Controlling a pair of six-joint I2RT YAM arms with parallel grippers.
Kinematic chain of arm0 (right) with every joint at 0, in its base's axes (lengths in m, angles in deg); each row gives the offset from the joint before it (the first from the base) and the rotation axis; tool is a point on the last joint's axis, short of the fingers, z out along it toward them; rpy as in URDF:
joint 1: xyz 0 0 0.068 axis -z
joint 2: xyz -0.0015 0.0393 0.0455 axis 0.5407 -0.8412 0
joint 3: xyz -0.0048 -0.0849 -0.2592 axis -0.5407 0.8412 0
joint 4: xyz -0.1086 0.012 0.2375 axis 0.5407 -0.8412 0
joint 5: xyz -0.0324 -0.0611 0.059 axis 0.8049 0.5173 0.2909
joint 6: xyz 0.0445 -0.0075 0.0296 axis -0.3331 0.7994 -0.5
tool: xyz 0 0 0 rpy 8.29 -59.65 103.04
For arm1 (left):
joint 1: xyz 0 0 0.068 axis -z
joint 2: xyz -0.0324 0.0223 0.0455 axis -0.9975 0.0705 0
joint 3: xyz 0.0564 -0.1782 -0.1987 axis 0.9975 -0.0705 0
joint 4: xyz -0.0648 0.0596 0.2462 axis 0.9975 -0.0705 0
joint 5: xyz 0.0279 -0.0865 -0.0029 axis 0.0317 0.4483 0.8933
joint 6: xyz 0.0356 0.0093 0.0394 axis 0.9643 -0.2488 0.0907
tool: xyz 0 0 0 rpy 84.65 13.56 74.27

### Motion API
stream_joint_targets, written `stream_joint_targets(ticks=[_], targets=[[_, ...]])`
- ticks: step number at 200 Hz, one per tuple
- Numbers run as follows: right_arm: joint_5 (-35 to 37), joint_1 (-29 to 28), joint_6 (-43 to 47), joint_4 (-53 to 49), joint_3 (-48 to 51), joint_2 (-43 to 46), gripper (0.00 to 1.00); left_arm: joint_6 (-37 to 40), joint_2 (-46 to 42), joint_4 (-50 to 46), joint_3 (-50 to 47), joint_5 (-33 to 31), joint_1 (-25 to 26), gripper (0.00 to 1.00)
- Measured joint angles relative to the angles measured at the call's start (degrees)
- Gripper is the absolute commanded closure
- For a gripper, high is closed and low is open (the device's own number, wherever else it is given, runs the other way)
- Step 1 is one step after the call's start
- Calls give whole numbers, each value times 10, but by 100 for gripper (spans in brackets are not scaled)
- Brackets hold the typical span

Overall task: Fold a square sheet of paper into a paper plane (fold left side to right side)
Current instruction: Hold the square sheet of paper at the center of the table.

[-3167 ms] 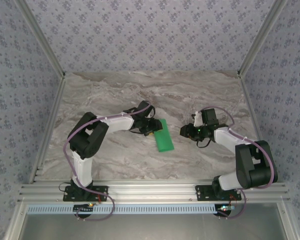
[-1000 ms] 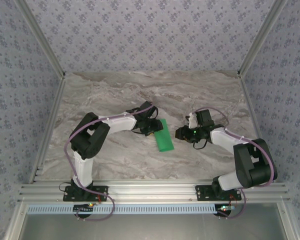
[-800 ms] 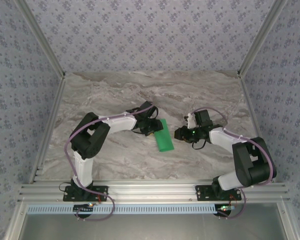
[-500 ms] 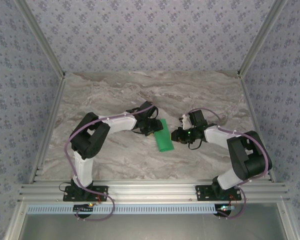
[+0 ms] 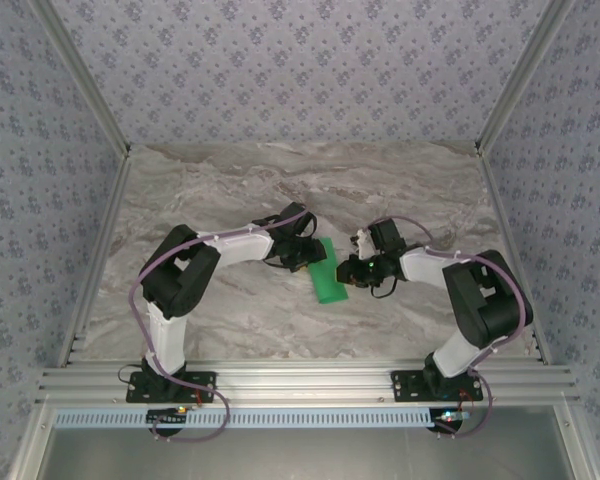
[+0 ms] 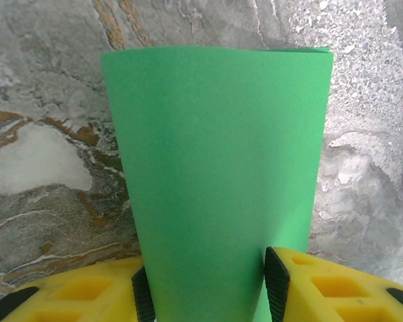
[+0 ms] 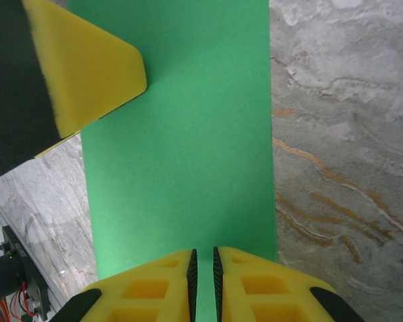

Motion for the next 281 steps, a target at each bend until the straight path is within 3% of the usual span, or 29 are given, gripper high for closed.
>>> stream_joint_targets(ticks=[281], targets=[[34,-6,16,-35,-22,-21,84,0,0,-5,0,-10,1,57]])
